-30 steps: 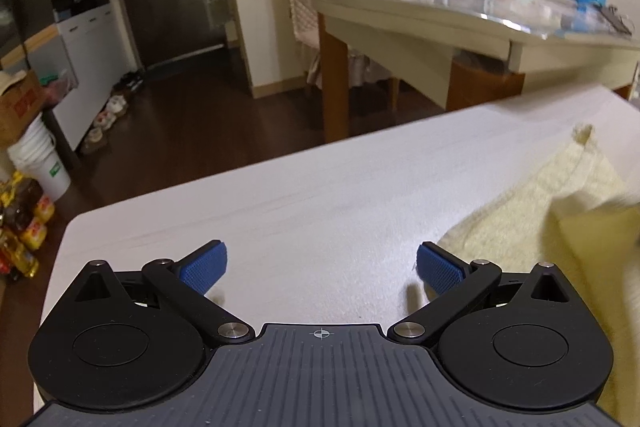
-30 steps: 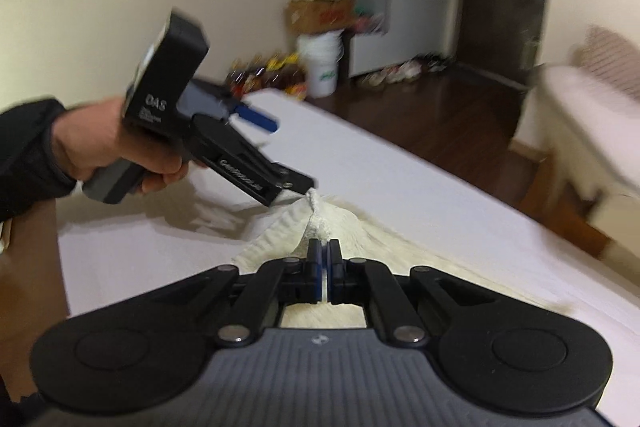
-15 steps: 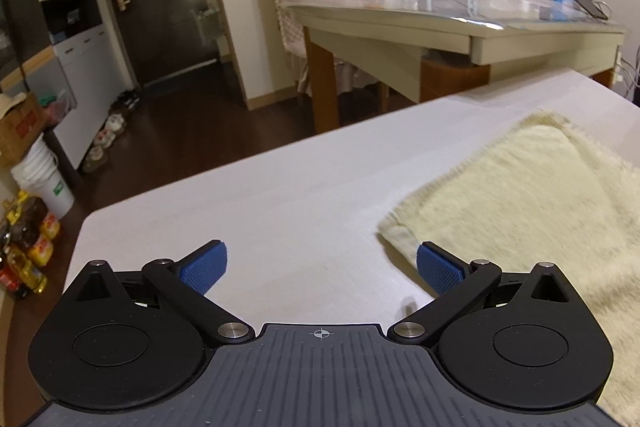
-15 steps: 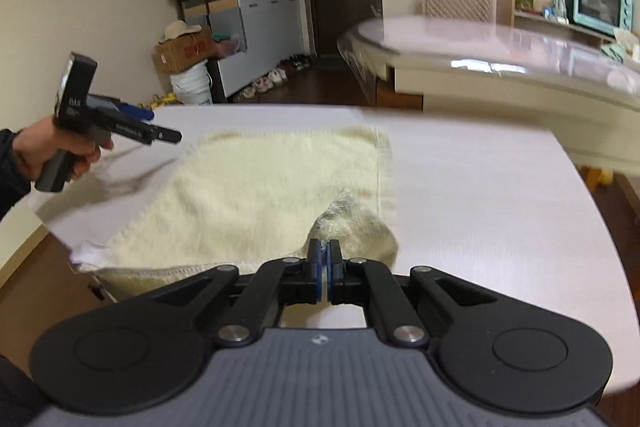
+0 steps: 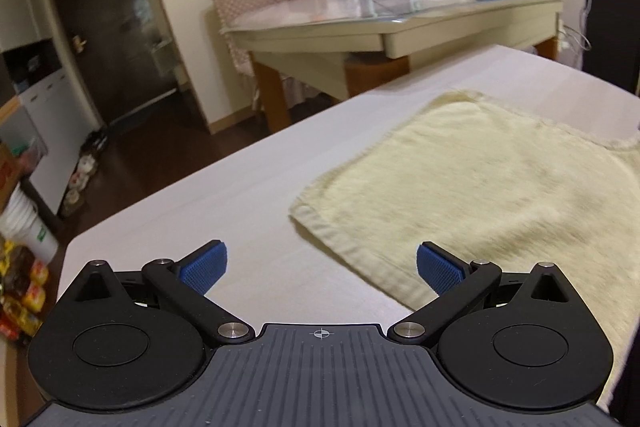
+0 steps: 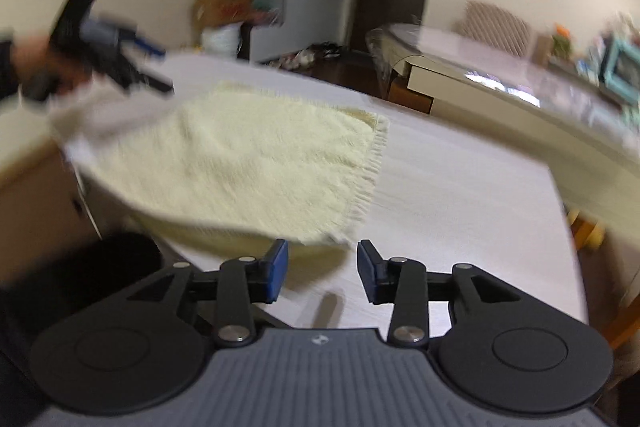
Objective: Fold towel
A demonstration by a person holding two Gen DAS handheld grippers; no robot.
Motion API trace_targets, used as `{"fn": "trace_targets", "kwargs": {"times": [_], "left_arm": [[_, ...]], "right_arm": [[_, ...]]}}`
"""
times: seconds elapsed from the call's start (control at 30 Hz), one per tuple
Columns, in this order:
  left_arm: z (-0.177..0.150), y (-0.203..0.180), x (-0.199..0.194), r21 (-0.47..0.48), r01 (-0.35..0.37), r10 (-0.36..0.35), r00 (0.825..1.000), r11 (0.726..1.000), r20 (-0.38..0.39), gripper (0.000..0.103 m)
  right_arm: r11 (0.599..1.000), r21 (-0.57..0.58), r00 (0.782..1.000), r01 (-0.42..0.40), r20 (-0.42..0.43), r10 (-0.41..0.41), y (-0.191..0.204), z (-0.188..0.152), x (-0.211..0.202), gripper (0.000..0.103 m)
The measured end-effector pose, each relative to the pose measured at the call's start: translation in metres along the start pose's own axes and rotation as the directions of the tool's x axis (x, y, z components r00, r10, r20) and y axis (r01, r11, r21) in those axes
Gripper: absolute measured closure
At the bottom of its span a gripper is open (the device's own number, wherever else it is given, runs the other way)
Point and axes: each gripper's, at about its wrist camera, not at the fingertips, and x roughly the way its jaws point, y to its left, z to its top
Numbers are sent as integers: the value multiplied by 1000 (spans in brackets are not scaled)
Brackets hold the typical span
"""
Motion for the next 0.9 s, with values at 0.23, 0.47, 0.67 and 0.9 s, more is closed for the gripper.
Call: {"fn": "trace_targets", "kwargs": {"times": [0.23,0.47,0.67,0.9], "left_arm": [[-6,-22,-23,16,24,-23,1000,1000,-5,0],[-26,-32,-54,-13,119,-119,993,993,6,0],[-47,-52,-82,72,222,-224,974,972,21,5],[-62,-101,-88,347,269,-287,958,898,1,49]], "right_arm": [[887,-462,1000,2,18,7,19,-9,5,58],[726,-687,999,11,42,25,33,-4,13,67],[750,-661,999,-23,11,41,27,2,19,97],[887,-461,998,-34,38,58,3,23,13,97]]}}
